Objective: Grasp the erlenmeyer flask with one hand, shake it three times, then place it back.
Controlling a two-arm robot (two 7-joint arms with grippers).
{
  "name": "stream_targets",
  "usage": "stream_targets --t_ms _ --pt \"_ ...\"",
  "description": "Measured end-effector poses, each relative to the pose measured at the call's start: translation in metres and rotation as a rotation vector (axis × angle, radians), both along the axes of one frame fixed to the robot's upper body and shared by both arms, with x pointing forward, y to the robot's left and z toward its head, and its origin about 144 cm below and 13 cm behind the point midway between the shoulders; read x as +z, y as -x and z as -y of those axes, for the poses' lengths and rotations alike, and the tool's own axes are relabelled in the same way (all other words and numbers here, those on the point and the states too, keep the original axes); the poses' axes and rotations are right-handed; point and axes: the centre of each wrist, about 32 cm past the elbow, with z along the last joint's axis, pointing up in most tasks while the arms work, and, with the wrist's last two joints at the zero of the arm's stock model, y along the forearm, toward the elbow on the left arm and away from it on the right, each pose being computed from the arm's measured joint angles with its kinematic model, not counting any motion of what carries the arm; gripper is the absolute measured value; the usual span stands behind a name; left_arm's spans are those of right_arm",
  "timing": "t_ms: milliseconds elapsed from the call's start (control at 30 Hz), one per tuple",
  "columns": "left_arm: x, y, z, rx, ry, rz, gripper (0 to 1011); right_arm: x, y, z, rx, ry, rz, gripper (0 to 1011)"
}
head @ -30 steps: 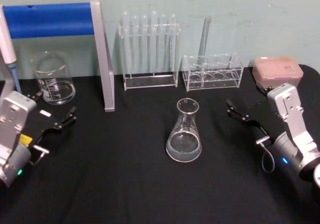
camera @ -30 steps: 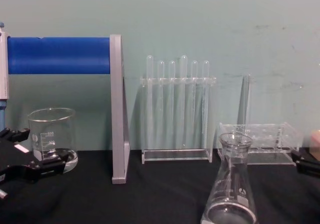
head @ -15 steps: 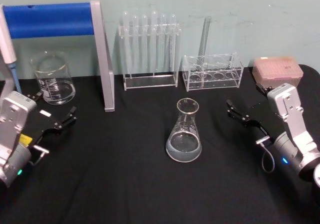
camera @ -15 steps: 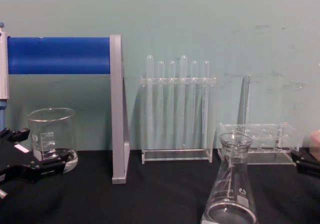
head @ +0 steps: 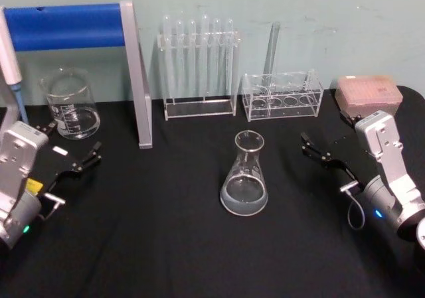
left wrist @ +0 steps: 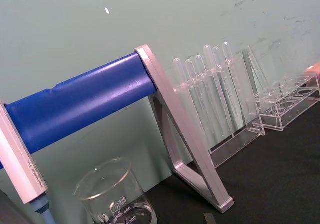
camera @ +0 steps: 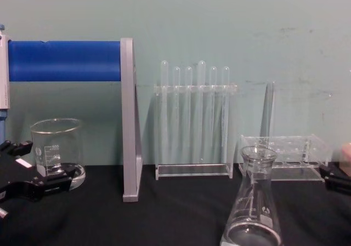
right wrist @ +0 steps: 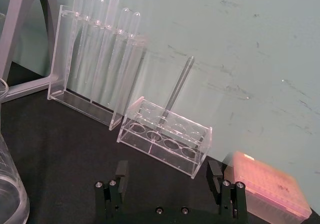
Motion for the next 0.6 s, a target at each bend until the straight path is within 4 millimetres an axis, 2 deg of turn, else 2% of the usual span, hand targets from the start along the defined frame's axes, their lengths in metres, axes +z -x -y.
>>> stream_targets --t_ms 600 --pt "0.0000 0.0000 0.0000 0.000 0.000 0.000 1001 0.0000 0.0000 0.0000 0.000 0.000 0.000 1000"
